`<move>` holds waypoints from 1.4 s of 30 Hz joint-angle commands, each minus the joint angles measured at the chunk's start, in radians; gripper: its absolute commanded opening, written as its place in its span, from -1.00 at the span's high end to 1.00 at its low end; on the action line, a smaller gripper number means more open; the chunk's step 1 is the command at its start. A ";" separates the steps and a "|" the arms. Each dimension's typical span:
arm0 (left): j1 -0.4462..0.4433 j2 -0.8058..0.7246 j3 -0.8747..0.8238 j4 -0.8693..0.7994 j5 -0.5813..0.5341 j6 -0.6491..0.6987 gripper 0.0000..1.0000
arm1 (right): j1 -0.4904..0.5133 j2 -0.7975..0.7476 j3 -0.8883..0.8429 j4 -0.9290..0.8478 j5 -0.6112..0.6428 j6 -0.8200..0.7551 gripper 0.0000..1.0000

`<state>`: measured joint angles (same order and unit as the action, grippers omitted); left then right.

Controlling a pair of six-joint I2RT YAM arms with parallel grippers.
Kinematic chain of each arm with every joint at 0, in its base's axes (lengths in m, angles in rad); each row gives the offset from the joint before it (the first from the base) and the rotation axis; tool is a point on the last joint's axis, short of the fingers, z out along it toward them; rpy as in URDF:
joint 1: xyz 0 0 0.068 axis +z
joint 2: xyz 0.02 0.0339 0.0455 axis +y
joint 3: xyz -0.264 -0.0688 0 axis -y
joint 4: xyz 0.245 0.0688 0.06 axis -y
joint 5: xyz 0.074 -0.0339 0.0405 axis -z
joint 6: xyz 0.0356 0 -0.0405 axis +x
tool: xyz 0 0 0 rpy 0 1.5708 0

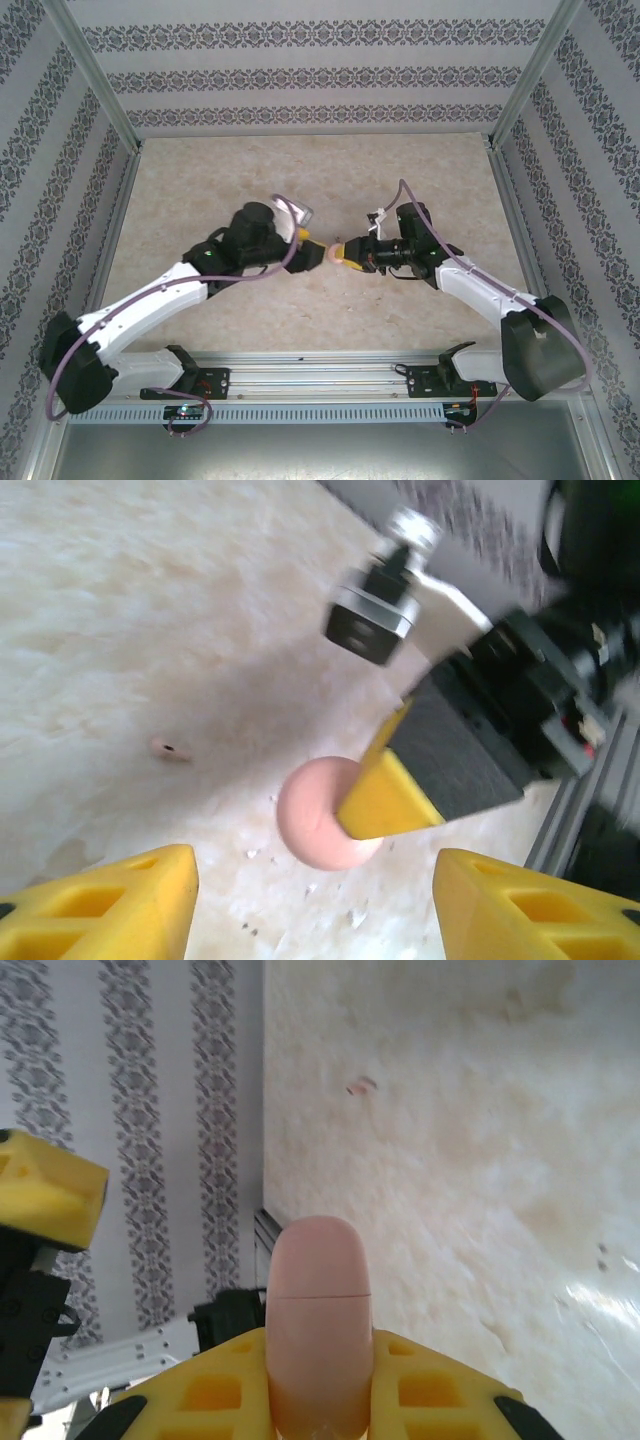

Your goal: Insert the wireless bluetooth earbuds into the charging case

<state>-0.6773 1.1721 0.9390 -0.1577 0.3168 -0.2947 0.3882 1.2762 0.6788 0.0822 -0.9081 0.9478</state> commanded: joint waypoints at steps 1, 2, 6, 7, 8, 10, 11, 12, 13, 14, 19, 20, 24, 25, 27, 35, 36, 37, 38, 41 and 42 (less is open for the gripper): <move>0.046 -0.060 -0.052 0.102 0.068 -0.258 -0.21 | -0.002 -0.048 0.013 0.180 0.064 0.121 0.93; 0.054 -0.065 -0.066 0.136 0.088 -0.293 -0.20 | 0.000 -0.052 0.018 0.203 0.068 0.137 0.93; 0.087 -0.048 -0.101 0.286 0.180 -0.428 -0.14 | 0.020 -0.064 0.029 0.280 0.080 0.198 0.93; 0.094 -0.039 -0.107 0.331 0.203 -0.462 -0.12 | 0.025 -0.067 0.030 0.292 0.084 0.209 0.93; 0.100 -0.026 -0.112 0.379 0.226 -0.494 -0.09 | 0.033 -0.070 0.031 0.309 0.088 0.221 0.93; 0.109 0.006 -0.107 0.449 0.269 -0.543 -0.05 | 0.051 -0.078 0.031 0.344 0.101 0.244 0.93; 0.111 0.017 -0.101 0.463 0.281 -0.554 -0.03 | 0.059 -0.081 0.031 0.357 0.109 0.253 0.93; 0.114 0.029 -0.095 0.475 0.292 -0.564 -0.02 | 0.067 -0.085 0.033 0.369 0.119 0.262 0.93; 0.113 0.037 -0.092 0.487 0.299 -0.570 -0.02 | 0.076 -0.090 0.034 0.377 0.129 0.267 0.93; 0.116 0.042 -0.091 0.497 0.301 -0.579 -0.02 | 0.085 -0.094 0.036 0.384 0.139 0.271 0.93; 0.121 0.044 -0.102 0.510 0.278 -0.616 -0.01 | 0.110 -0.122 0.045 0.393 0.190 0.277 0.93; 0.123 0.042 -0.104 0.512 0.277 -0.625 -0.01 | 0.114 -0.126 0.045 0.393 0.195 0.278 0.93; 0.129 0.034 -0.119 0.516 0.250 -0.657 0.04 | 0.121 -0.144 0.041 0.402 0.213 0.288 0.93; 0.130 0.034 -0.124 0.529 0.249 -0.667 0.07 | 0.124 -0.147 0.039 0.407 0.213 0.289 0.93; 0.130 0.042 -0.136 0.579 0.262 -0.697 0.13 | 0.127 -0.151 0.041 0.414 0.213 0.297 0.93; 0.129 0.067 -0.157 0.696 0.343 -0.753 0.35 | 0.136 -0.164 0.054 0.399 0.185 0.301 0.92; 0.128 0.068 -0.161 0.706 0.350 -0.756 0.37 | 0.138 -0.162 0.054 0.398 0.180 0.299 0.92; 0.128 0.071 -0.163 0.719 0.359 -0.762 0.38 | 0.140 -0.160 0.054 0.400 0.175 0.297 0.92; 0.129 0.077 -0.164 0.735 0.371 -0.767 0.39 | 0.142 -0.155 0.056 0.402 0.170 0.296 0.91; 0.128 0.102 -0.159 0.798 0.414 -0.797 0.40 | 0.152 -0.141 0.068 0.413 0.150 0.286 0.91; 0.129 0.113 -0.157 0.821 0.427 -0.807 0.41 | 0.158 -0.134 0.075 0.413 0.145 0.279 0.90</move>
<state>-0.5491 1.2587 0.7849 0.5312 0.6636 -1.0611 0.5137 1.1347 0.7086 0.4530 -0.7143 1.2430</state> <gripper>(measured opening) 0.298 0.191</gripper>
